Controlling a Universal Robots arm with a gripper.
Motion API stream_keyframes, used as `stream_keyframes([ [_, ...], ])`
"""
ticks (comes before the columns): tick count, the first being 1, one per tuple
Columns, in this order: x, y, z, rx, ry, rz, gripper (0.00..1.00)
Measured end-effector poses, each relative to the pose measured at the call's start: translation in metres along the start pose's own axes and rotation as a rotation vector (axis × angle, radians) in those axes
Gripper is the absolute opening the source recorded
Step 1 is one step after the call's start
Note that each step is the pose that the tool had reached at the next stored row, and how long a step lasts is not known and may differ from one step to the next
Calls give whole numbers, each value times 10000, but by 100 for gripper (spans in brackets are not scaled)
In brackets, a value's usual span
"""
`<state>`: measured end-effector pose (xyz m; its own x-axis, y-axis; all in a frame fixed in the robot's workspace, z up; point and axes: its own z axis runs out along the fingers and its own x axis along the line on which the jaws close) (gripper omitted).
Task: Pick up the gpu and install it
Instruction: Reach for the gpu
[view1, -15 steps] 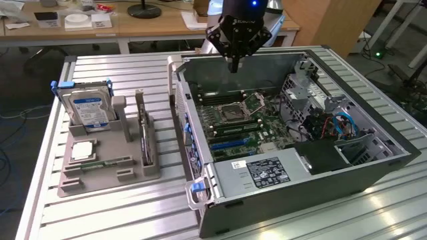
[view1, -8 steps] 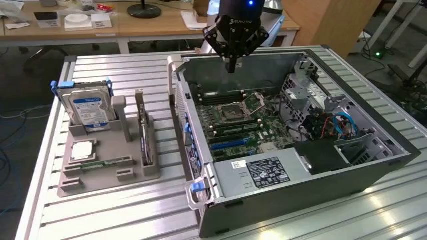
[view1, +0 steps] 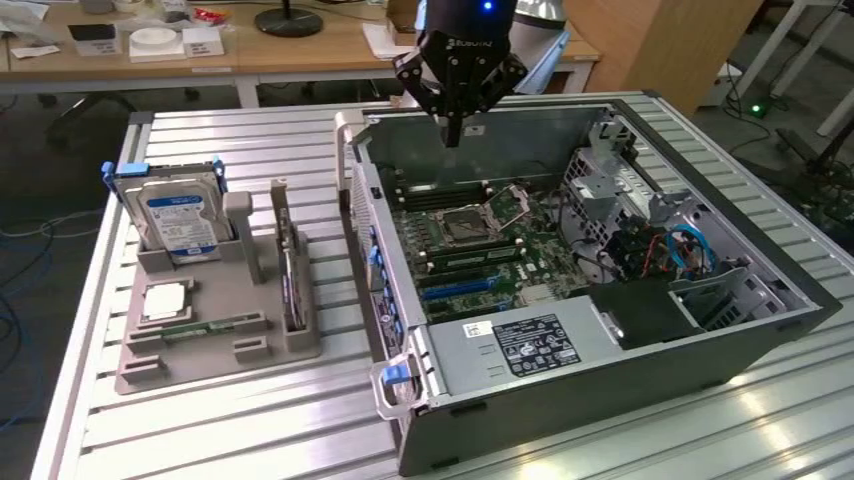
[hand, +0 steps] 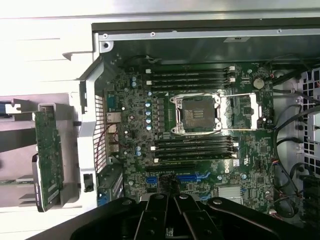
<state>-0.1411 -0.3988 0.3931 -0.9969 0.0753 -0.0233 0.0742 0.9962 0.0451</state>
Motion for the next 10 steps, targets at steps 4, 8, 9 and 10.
stream_keyframes([
  [4, 48, -4, 0, 0, 0, 0, 11],
  [8, 92, -7, -1, 0, 1, -1, 11],
  [9, 104, -8, -1, 0, 1, 0, 11],
  [10, 115, -9, -1, 0, 1, 0, 11],
])
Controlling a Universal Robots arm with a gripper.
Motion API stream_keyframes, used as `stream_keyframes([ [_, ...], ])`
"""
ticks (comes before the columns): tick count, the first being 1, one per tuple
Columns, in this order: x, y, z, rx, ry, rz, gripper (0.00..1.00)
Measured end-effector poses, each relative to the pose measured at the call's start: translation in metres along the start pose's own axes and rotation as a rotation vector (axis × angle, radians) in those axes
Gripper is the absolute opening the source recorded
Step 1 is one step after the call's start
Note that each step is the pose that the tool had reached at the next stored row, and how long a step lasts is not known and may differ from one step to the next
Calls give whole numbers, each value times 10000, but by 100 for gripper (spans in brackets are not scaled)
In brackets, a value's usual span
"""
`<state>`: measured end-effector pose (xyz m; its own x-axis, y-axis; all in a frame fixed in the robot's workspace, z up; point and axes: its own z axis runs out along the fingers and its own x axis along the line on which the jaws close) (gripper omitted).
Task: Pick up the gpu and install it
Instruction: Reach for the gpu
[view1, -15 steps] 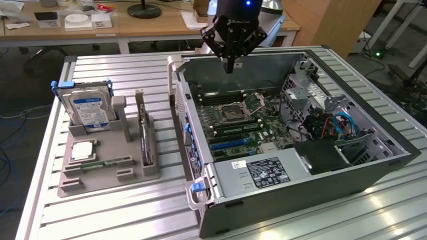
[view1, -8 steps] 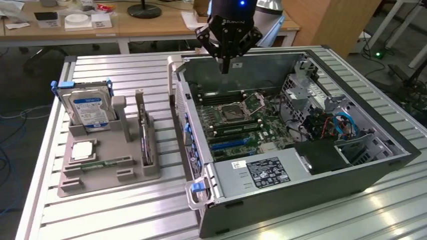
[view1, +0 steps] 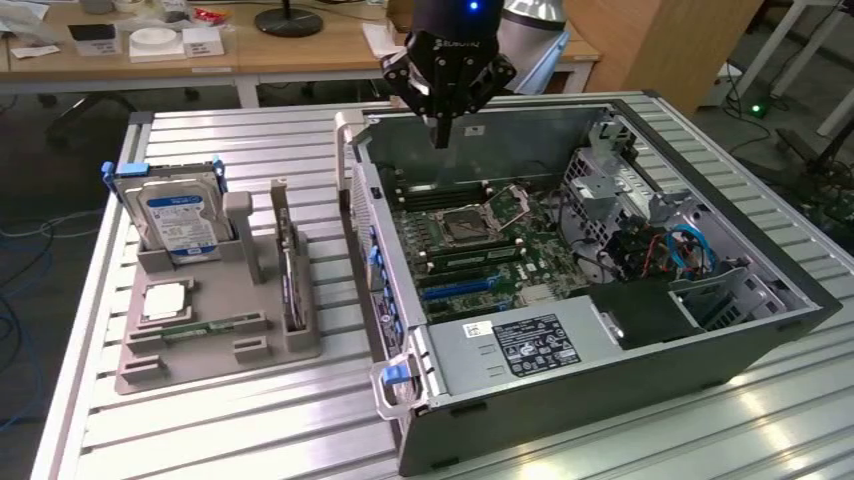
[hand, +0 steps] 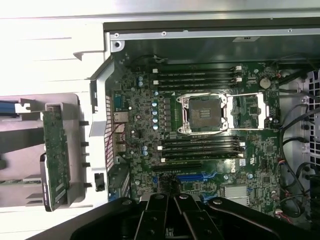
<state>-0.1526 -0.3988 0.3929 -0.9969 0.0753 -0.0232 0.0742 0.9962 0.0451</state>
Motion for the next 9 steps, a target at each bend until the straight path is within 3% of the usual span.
stream_keyframes([
  [9, 98, -7, -1, 0, 0, 0, 11],
])
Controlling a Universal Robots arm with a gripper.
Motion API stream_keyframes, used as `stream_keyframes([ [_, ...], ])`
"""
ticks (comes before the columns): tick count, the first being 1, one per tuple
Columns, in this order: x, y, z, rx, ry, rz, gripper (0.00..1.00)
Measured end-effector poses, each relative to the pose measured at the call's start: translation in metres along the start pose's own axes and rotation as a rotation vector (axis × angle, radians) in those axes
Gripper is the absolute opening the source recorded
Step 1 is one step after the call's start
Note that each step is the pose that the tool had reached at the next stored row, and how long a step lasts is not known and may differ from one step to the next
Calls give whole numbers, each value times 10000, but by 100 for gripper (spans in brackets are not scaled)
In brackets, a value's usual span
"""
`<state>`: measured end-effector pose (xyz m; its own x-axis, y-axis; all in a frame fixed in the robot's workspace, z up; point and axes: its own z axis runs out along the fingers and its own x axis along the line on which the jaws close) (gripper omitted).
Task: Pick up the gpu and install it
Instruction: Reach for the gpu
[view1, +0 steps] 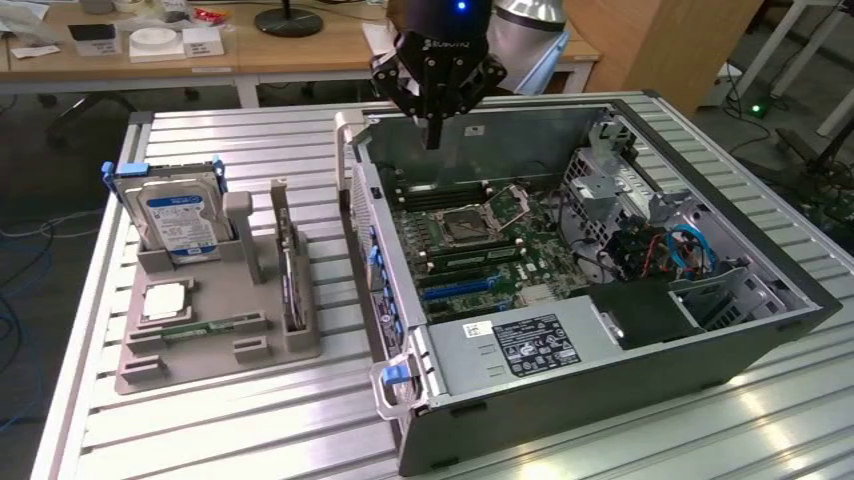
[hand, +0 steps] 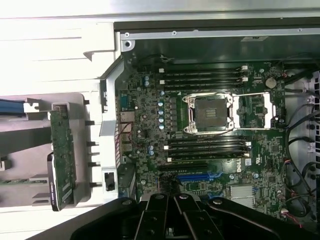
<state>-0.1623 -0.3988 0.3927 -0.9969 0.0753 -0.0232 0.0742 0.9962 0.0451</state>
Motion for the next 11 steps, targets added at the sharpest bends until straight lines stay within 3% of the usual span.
stream_keyframes([
  [11, 121, -9, -1, 0, 0, 0, 11],
])
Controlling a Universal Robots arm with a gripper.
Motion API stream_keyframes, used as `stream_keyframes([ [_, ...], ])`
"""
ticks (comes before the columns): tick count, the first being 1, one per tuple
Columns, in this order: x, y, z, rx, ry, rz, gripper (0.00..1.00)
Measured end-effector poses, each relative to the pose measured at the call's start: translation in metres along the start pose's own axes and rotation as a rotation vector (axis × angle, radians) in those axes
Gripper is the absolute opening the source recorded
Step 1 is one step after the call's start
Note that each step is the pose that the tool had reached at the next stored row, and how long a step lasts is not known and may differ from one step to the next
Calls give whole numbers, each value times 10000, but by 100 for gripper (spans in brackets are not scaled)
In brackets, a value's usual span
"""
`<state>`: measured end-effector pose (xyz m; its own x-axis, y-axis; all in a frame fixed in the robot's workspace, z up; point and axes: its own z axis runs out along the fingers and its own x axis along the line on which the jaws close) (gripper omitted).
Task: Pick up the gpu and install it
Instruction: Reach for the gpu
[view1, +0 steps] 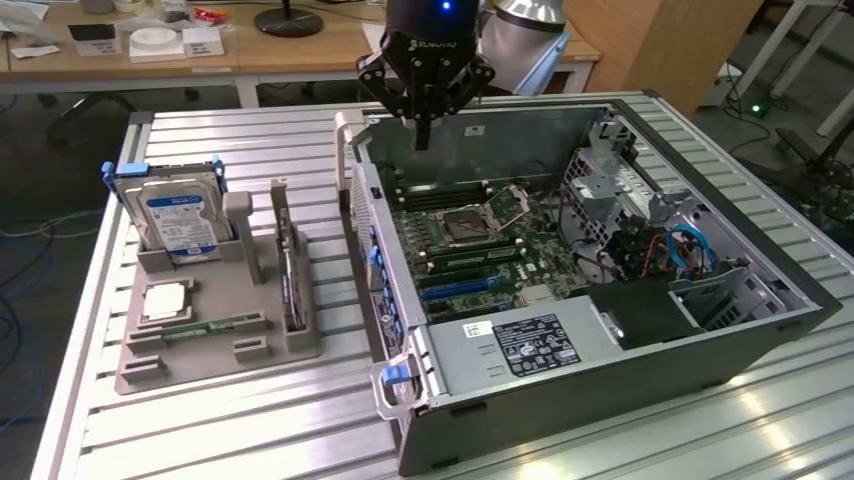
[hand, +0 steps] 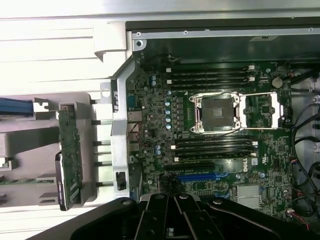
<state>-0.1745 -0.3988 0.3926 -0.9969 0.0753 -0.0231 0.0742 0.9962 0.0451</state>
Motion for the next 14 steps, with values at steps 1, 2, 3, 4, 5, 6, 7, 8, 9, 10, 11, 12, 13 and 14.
stream_keyframes([
  [1, 11, -1, 0, 1, 1, 0, 11],
  [2, 22, -2, 0, 0, 0, 0, 11],
  [3, 34, -3, 0, 0, 0, 0, 11],
  [4, 45, -3, 0, 0, 1, 0, 11],
  [5, 55, -4, 0, 0, 0, 0, 11],
  [6, 65, -5, 0, 0, 0, 0, 11],
  [7, 76, -6, 0, 0, 0, 0, 11],
  [8, 88, -7, 0, 0, 0, -1, 11],
  [9, 98, -7, -1, 0, 1, -1, 11],
  [10, 110, -8, 0, 0, 1, -1, 11],
  [11, 120, -9, 0, 0, 0, -1, 11],
  [12, 131, -10, -1, 0, 1, -1, 11],
  [13, 141, -11, -1, 0, 1, -1, 11],
  [14, 150, -12, -1, 1, 2, -1, 11],
])
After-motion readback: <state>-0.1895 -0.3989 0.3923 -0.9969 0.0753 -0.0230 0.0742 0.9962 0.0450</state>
